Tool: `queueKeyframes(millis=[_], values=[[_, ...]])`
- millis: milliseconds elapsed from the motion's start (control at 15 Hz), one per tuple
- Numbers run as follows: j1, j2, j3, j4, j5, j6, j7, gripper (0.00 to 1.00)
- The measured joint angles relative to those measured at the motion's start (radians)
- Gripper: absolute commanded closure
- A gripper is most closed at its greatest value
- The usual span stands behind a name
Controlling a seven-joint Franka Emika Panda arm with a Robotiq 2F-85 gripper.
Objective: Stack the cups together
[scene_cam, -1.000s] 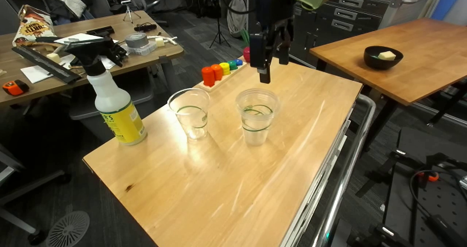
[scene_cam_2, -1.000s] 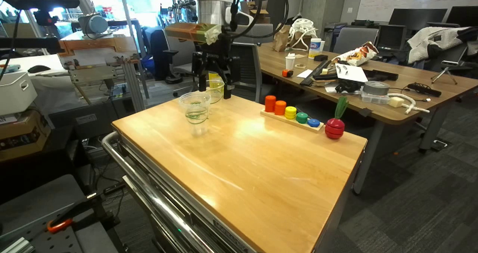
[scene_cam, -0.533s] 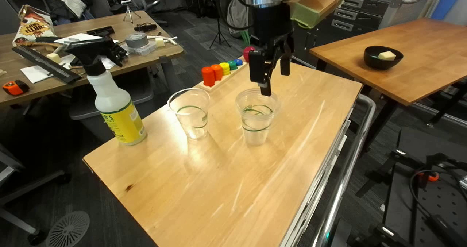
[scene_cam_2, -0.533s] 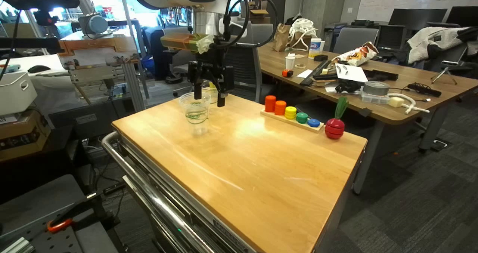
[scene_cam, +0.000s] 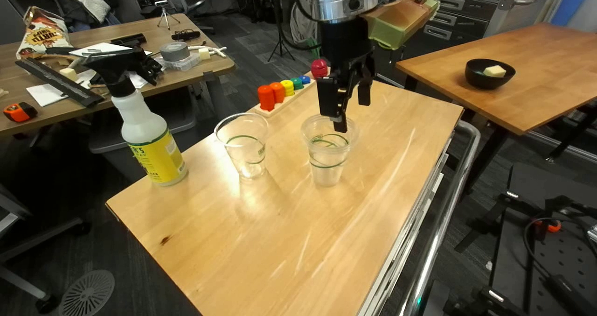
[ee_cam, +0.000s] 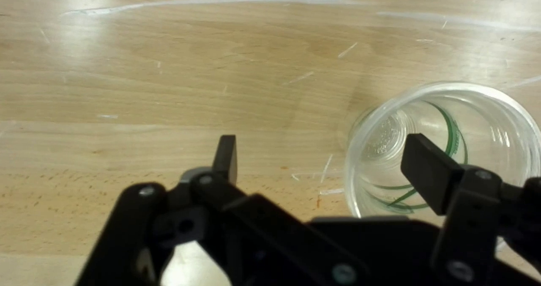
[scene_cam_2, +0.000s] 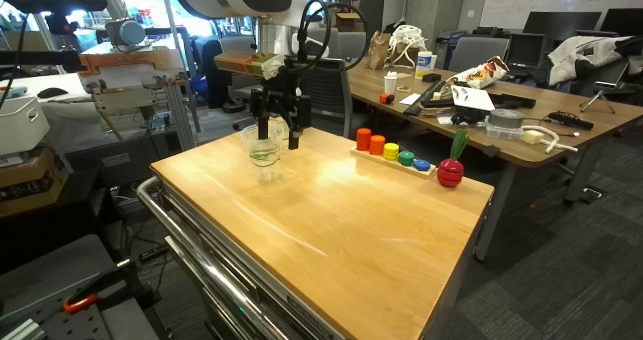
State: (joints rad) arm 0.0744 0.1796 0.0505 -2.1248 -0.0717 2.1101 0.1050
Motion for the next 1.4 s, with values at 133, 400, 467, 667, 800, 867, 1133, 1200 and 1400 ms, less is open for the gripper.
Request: queueKeyframes(millis=[133,400,467,667,800,867,1133,1200,1400], values=[[0.0,0.007,0.006,0.0,0.013,0.003,-0.002,0.5],[0.0,0.01,0.014,0.0,0.061,0.028,-0.008,0.81],[0.0,0.01,0.014,0.0,0.069,0.033,-0.01,0.87],[0.0,0.01,0.014,0.0,0.091,0.036,-0.021,0.93],[0.0,0.011,0.014,0.002,0.102,0.036,-0.026,0.9],[0.0,0.011,0.014,0.004,0.107,0.036,-0.03,0.9],[-0.002,0.011,0.012,0.006,0.115,0.034,-0.03,0.91],[-0.003,0.012,0.011,0.009,0.115,0.029,-0.026,0.91],[-0.006,0.011,0.007,0.051,0.115,-0.058,-0.012,0.89]])
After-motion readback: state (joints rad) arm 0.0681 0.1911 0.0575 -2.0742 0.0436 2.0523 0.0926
